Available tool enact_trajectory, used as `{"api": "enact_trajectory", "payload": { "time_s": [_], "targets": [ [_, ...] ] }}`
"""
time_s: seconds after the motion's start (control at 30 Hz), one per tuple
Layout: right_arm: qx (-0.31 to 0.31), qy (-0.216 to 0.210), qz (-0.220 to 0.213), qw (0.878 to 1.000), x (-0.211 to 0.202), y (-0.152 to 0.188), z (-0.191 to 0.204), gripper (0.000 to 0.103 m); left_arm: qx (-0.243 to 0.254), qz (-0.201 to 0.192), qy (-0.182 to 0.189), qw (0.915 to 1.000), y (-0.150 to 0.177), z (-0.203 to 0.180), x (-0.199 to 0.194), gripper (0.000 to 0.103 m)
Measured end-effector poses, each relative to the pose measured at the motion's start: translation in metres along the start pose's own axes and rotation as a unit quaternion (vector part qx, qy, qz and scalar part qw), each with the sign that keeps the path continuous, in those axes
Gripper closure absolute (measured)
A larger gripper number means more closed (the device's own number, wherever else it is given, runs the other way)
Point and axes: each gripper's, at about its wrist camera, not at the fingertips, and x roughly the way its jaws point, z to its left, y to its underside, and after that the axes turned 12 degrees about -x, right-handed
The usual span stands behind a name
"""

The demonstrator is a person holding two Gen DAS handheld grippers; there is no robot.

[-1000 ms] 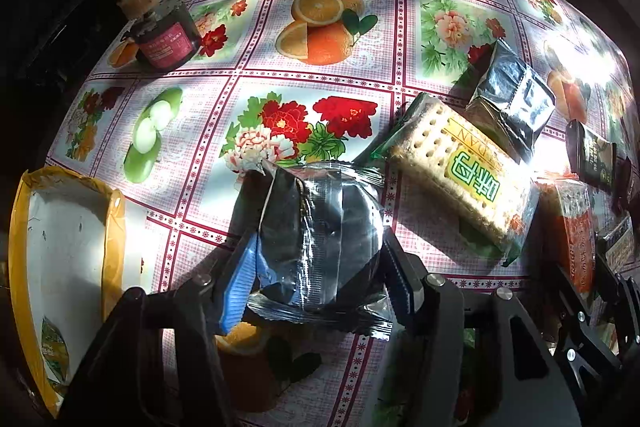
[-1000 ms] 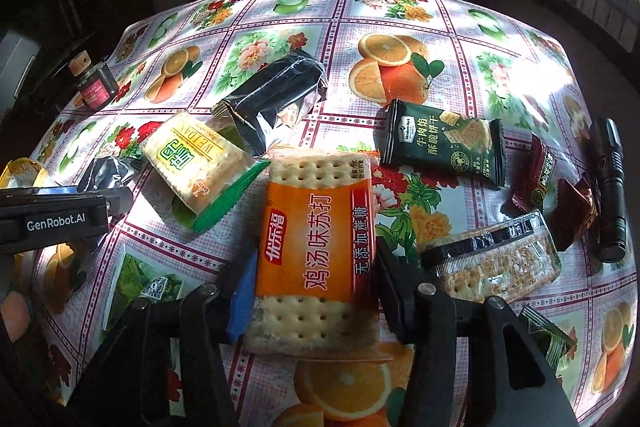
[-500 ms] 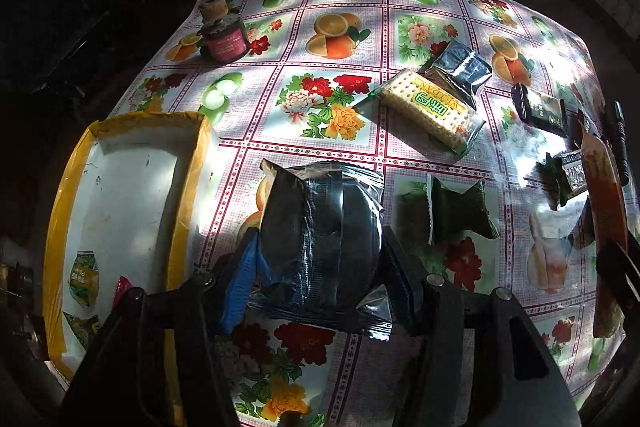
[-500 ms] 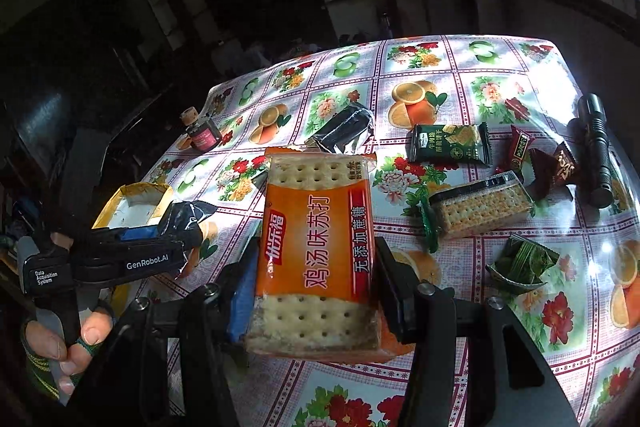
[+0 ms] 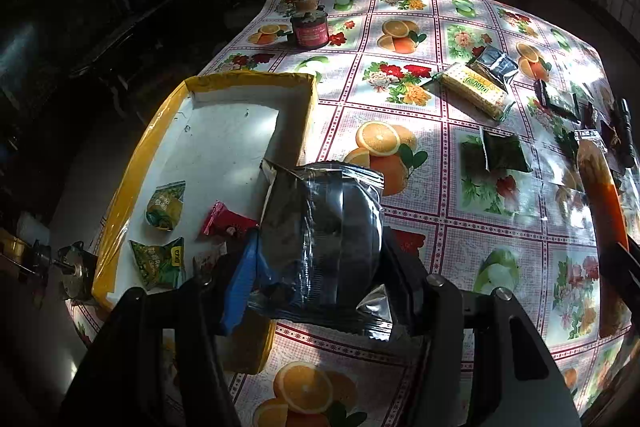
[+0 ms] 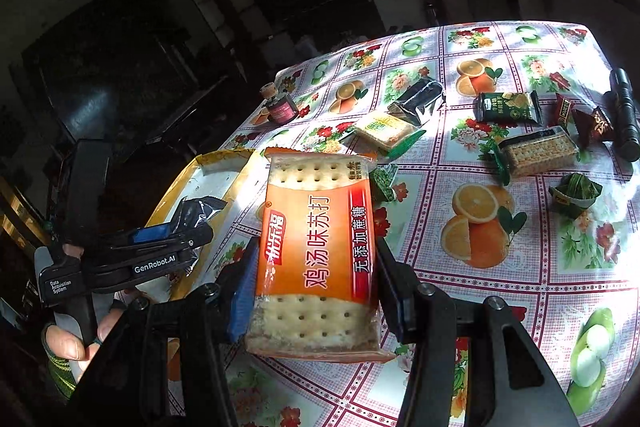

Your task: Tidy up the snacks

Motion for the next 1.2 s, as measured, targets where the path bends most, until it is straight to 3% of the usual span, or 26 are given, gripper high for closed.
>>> {"api": "enact_trajectory", "payload": {
  "time_s": [1.2],
  "targets": [
    [-0.063, -0.058, 0.038, 0.996, 0.052, -0.017, 0.081, 0.050, -0.074, -0.002, -0.007, 0.9972, -0.005, 0.084, 0.006, 0.044]
  ]
}}
